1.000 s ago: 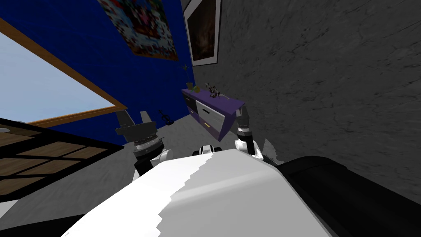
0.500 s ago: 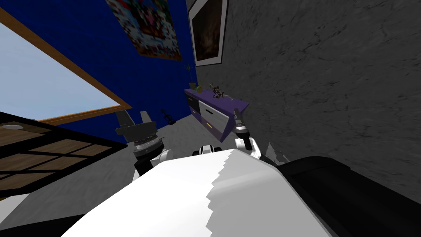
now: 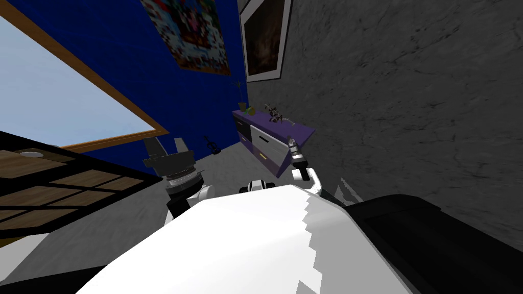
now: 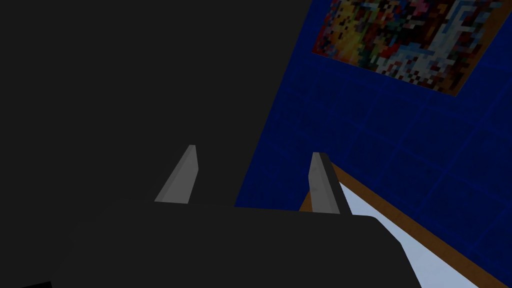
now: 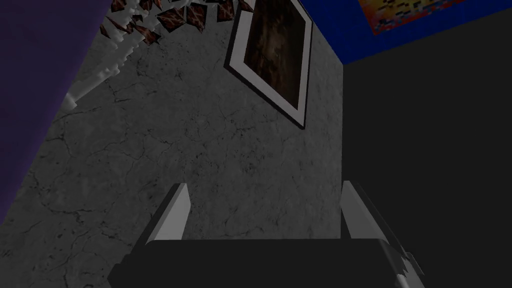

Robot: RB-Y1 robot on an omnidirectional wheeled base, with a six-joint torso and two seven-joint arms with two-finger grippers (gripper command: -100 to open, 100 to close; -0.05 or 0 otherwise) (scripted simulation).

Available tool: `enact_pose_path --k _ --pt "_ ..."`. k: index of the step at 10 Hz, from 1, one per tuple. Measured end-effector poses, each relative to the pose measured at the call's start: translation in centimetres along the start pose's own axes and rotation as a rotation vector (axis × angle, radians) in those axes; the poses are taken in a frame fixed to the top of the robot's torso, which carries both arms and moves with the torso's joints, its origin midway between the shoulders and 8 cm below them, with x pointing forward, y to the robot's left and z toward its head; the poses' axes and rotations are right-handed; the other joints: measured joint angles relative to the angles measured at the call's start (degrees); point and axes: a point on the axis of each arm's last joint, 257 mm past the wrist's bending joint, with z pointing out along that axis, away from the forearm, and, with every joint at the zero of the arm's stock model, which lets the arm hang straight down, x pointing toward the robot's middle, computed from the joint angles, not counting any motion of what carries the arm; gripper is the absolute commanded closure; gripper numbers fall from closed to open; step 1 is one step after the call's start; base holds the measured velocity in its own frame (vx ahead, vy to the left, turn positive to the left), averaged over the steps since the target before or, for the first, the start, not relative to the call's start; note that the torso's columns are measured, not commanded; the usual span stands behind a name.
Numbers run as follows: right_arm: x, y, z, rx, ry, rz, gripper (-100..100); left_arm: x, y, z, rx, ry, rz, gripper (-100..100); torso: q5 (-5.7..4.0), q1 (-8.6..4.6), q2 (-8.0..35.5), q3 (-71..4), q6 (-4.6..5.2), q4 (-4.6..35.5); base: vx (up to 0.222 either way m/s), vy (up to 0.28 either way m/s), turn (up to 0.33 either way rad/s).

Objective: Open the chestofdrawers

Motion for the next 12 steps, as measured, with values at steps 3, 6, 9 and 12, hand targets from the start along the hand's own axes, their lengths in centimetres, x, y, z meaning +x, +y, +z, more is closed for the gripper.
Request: enact_pose_path --k 3,6,9,12 --pt "0.6 -3.1 0.6 0.079 0.033 -0.132 -100 0.0 0.0 0.0 0.0 0.0 0.0 0 0.03 0.17 0.0 0.0 -0.02 0.0 0.039 0.075 0.037" --pt "1.3 -6.1 1.3 0.151 0.064 -0.256 -100 0.0 0.0 0.0 0.0 0.0 0.0 0 0.0 0.01 0.0 0.0 0.01 0.0 0.048 0.069 0.055" --pt "1.3 -9.2 1.3 0.234 0.095 -0.388 -100 0.0 0.0 0.0 0.0 0.0 0.0 0 0.02 0.12 0.0 0.0 -0.03 0.0 0.042 0.071 0.045" --pt "1.3 -12.3 1.0 0.312 0.127 -0.503 -100 0.0 0.0 0.0 0.0 0.0 0.0 0 0.01 0.04 -0.1 0.0 -0.01 0.0 0.059 0.078 0.057"
